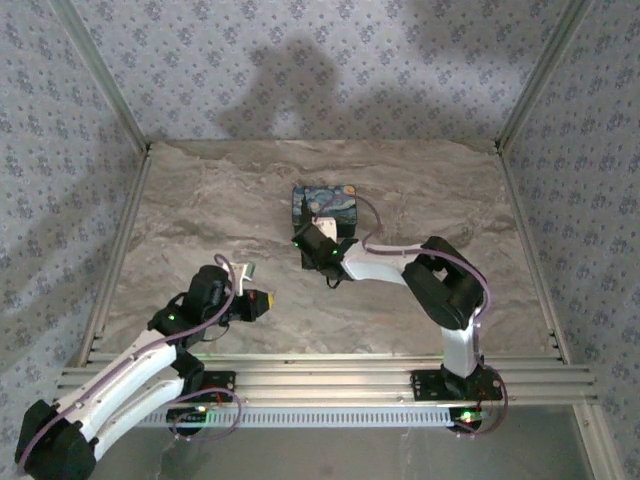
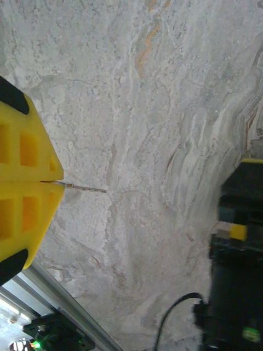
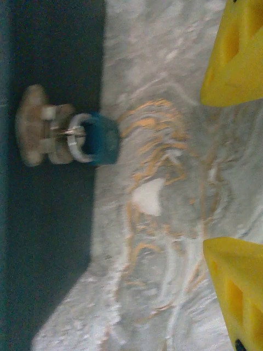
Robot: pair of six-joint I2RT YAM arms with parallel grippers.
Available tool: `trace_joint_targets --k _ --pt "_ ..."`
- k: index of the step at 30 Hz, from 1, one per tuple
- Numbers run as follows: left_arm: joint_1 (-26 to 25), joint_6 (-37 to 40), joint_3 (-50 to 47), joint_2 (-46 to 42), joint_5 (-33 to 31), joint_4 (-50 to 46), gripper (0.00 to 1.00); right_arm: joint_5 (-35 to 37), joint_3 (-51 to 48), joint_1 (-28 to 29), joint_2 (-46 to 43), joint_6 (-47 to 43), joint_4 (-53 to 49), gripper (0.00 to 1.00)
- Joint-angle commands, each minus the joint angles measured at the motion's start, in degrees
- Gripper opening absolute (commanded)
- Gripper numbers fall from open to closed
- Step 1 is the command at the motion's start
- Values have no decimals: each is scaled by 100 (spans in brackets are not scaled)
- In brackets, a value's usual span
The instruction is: Unlock a padlock with a key
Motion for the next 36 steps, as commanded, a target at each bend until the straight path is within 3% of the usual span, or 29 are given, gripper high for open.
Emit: trace_joint_targets --k 1,12,15,19,23,30,36 --pt "87 239 68 130 173 -60 0 334 411 -103 227 -162 -151 65" --pt "197 342 305 518 222 -107 0 35 663 -483 715 -502 87 63" --pt "197 382 356 472 167 -245 0 -165 772 -575 834 -685 121 54" --pt "206 451 273 365 198 -296 0 -202 783 -617 877 -834 140 31" --pt "210 444 205 214 309 -236 0 -202 585 -626 737 -875 150 17" --pt "208 367 159 363 722 401 0 -308 -553 -633 -48 -835 405 0" --pt "129 338 76 1017 917 1325 0 -806 -1410 -485 -955 -720 346 0"
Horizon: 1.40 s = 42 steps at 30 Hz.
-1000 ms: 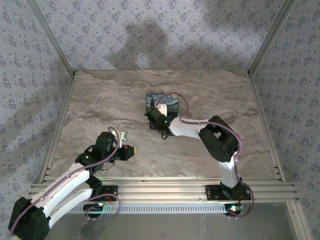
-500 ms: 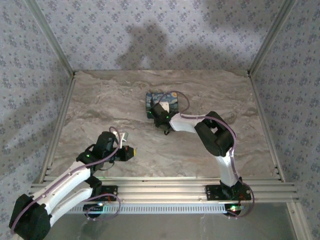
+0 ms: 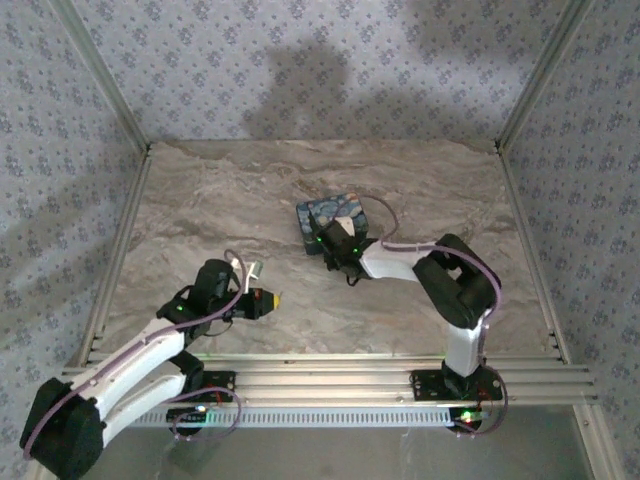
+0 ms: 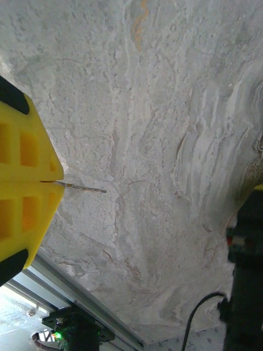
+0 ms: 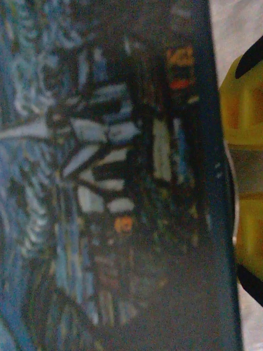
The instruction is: Unlock a padlock with a key
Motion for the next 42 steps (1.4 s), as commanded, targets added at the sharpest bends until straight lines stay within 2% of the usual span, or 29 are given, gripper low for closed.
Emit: trace_joint_targets --k 1,8,14,20,25,32,42 --pt "-43 13 10 191 239 804 0 -432 -344 136 -507 152 -233 0" --pt "-75 273 35 483 376 1158 0 -826 -621 500 -1198 515 -376 0" --pt "-84 567 39 498 691 1372 0 -1235 -179 569 -1286 923 -725 0" --pt "-84 742 5 443 890 1557 0 -1726 358 452 -1229 1149 -1178 0" --pt "-84 699 3 635 944 1758 0 -1931 354 386 -1308 1580 -1163 0" --pt "-93 608 14 1184 1272 2550 0 -2222 165 332 -1662 1823 -1122 0" --pt "-136 645 -130 1730 1191 3704 0 -3108 180 44 -2017 1790 -1478 0"
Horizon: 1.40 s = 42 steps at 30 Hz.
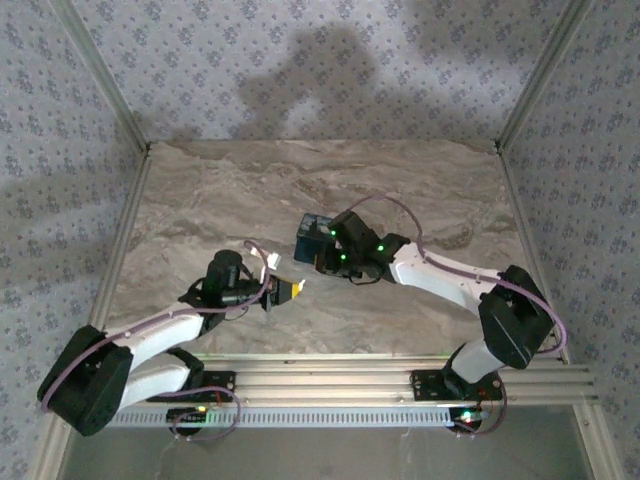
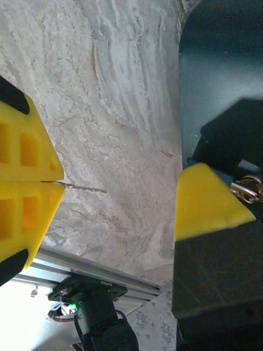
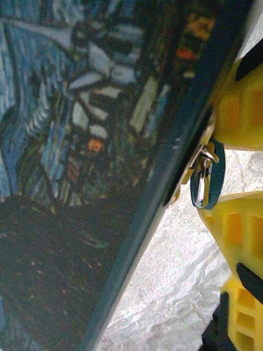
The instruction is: Unlock a padlock with a key
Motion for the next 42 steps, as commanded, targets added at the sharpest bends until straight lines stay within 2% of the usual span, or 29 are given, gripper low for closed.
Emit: trace_joint_targets --k 1,8,14,42 --pt "-62 92 9 159 105 688 0 -517 38 -108 -179 19 -79 0" --pt "-207 378 50 436 -110 1131 0 -1288 87 -300 -176 89 -94 0" --pt "-245 378 32 851 -186 1778 0 -1645 104 -538 -179 255 -148 0" --pt "-339 150 434 1827 5 2682 0 -1729 167 -658 -109 399 -86 0"
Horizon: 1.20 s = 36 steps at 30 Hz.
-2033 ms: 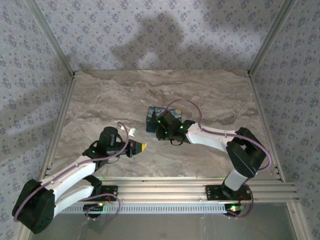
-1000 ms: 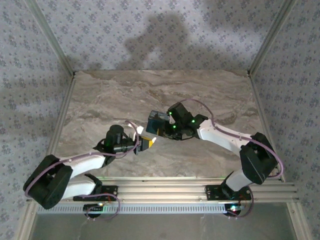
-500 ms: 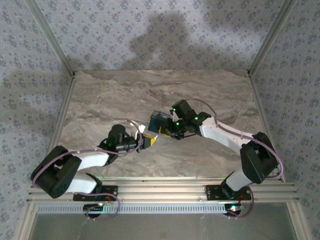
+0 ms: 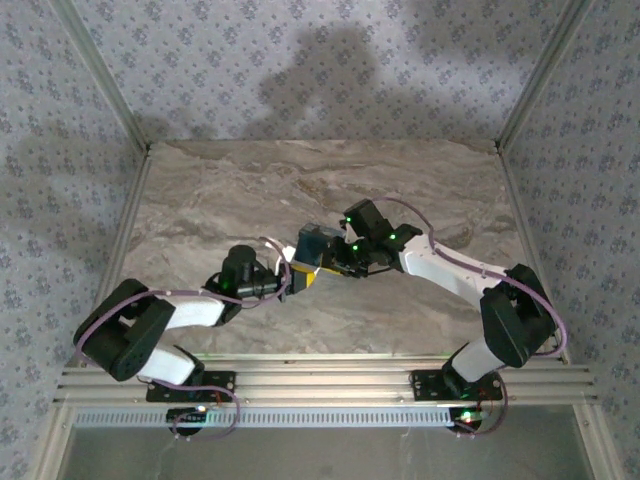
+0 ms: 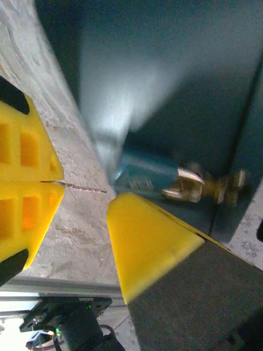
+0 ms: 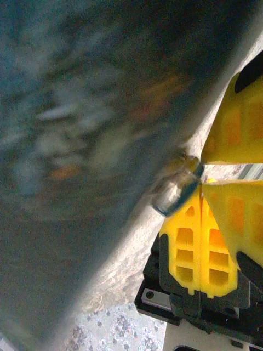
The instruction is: Unlock a padlock with a key
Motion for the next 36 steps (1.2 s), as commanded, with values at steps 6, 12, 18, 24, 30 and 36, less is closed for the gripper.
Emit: trace_joint_targets --k 6,12,18,24,30,36 --pt "-67 -115 273 245 131 358 0 -86 55 1 -109 60 184 0" --pt "-63 -92 71 127 -279 -131 0 766 71 176 -282 -226 -121 0" --pt "4 -62 -417 -764 -1169 -1589 0 2808 -14 1139 -470 -199 -275 0" --pt "212 -2 -761 -2123 -1639 -3034 0 3491 -175 1920 124 66 38 2" --pt "359 156 -823 -3173 -1707 -3835 0 3530 -77 1951 811 -5 -167 0" --pt "389 78 -935 -3337 -1638 -3801 0 3659 -82 1638 924 -268 -350 0"
